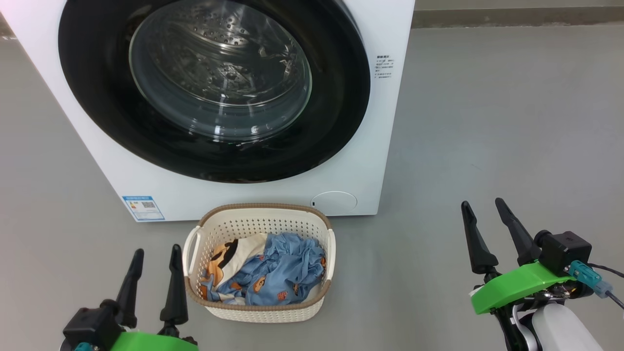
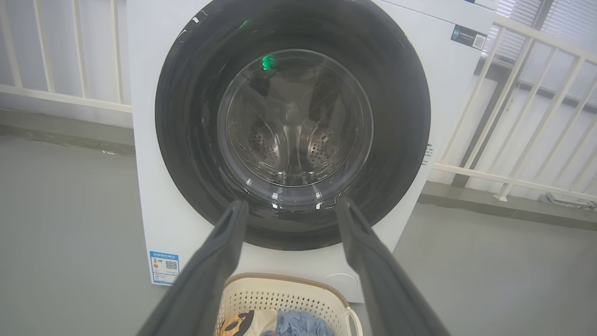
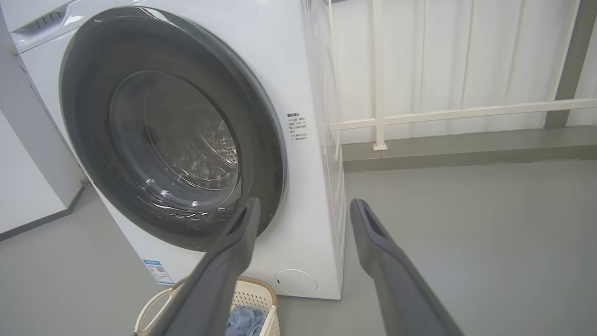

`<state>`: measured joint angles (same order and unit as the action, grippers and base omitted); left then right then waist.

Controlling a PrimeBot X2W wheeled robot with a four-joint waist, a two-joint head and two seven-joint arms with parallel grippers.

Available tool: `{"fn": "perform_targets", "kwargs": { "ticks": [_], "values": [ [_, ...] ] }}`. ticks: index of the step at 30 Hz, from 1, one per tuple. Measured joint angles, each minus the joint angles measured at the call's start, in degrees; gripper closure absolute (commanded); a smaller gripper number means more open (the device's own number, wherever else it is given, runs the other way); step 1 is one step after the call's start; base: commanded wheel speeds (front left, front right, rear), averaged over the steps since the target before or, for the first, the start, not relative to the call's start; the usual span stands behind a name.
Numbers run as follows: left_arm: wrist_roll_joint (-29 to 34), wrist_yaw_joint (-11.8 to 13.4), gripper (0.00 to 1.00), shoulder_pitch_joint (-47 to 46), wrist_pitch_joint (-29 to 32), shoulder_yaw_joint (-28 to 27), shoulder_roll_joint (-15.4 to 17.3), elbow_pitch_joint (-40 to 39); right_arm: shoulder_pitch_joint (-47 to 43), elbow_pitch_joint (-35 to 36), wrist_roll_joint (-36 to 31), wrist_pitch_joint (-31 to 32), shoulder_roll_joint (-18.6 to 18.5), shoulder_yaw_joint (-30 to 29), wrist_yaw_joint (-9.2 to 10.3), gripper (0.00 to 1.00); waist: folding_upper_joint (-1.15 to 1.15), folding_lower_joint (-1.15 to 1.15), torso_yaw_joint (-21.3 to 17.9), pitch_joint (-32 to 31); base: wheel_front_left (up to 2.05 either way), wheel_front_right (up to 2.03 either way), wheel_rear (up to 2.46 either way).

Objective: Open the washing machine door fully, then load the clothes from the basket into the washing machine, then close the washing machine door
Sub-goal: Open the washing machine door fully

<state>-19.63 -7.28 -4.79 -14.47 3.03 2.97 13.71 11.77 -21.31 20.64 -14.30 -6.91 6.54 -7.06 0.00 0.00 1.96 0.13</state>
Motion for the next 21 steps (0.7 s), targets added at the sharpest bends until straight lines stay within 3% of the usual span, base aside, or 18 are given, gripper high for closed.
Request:
{"fn": "perform_targets", "kwargs": {
  "ticks": [21],
  "values": [
    [0.00, 0.00, 0.00, -0.20, 0.00, 0.48, -0.14, 0.10, 1.57, -0.69, 0.79, 0.00, -0.52, 0.37, 0.00, 0.00, 0.00, 0.00, 0.55, 1.38, 0.00, 0.00, 0.00]
  ]
}}
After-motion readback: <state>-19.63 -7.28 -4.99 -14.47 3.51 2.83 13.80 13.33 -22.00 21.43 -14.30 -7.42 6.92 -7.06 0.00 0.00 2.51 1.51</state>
